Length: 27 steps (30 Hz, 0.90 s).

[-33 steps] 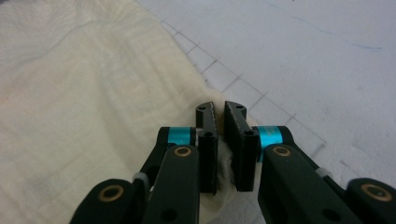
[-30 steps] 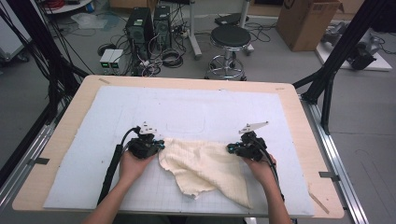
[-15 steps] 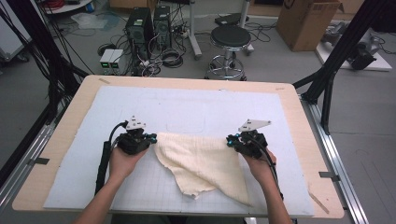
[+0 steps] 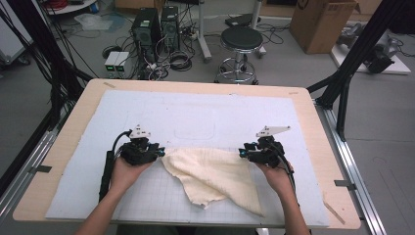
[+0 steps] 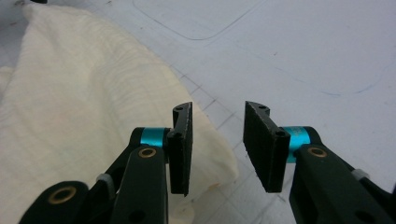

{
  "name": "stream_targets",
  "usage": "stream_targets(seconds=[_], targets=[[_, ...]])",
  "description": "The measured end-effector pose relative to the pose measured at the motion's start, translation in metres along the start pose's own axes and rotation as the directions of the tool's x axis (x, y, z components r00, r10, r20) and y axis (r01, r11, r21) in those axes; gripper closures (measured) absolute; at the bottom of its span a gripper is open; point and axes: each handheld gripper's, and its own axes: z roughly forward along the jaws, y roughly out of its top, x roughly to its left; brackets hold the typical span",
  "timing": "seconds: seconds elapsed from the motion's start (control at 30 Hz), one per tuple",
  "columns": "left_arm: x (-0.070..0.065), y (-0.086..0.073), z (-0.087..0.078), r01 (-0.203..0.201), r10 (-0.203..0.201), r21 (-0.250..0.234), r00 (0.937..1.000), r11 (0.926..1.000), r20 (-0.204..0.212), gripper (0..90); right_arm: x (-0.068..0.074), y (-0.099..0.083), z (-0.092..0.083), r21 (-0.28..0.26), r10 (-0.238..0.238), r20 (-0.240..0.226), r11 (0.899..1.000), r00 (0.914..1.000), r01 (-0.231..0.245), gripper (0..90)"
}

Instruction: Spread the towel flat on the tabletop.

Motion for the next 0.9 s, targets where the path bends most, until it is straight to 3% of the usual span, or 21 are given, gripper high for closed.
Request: stream_targets(seconds=[0.07,0.17,0.27,0.47,0.6,0.77,0.9], targets=[[0.001,-0.001,0.007,0.012,-0.013,0.029,0.9998,0.9995,0.014,66.0,-0.001,-0.001,0.006,0.03,0.011,-0.002,0.999,0.9999,-0.011,62.6],[-0.001,-0.003,0.014,0.01,-0.012,0.055,0.9994,0.9984,0.032,65.6,0.001,-0.004,0.017,0.106,-0.01,-0.01,0.994,0.9999,0.011,60.7],[-0.006,-0.004,0.017,-0.017,0.013,0.086,0.999,0.9962,0.043,64.5,0.006,-0.005,0.022,0.153,-0.044,-0.005,0.987,0.999,0.044,60.6],[-0.012,-0.007,0.018,-0.055,0.054,0.079,0.9985,0.9954,0.007,67.3,0.012,-0.008,0.023,0.152,-0.096,0.031,0.984,0.9949,0.091,69.6],[-0.016,-0.008,0.019,-0.064,0.063,0.068,0.9978,0.9956,0.021,77.9,0.012,-0.009,0.023,0.154,-0.108,0.046,0.983,0.9931,0.1,77.9],[-0.016,-0.009,0.02,-0.063,0.061,0.064,0.9974,0.996,0.039,86.2,0.011,-0.008,0.024,0.15,-0.112,0.032,0.983,0.9932,0.106,84.2],[-0.014,-0.008,0.018,-0.061,0.06,0.051,0.998,0.9969,0.017,87.1,0.009,-0.007,0.023,0.144,-0.109,0.019,0.984,0.9939,0.105,85.6]])
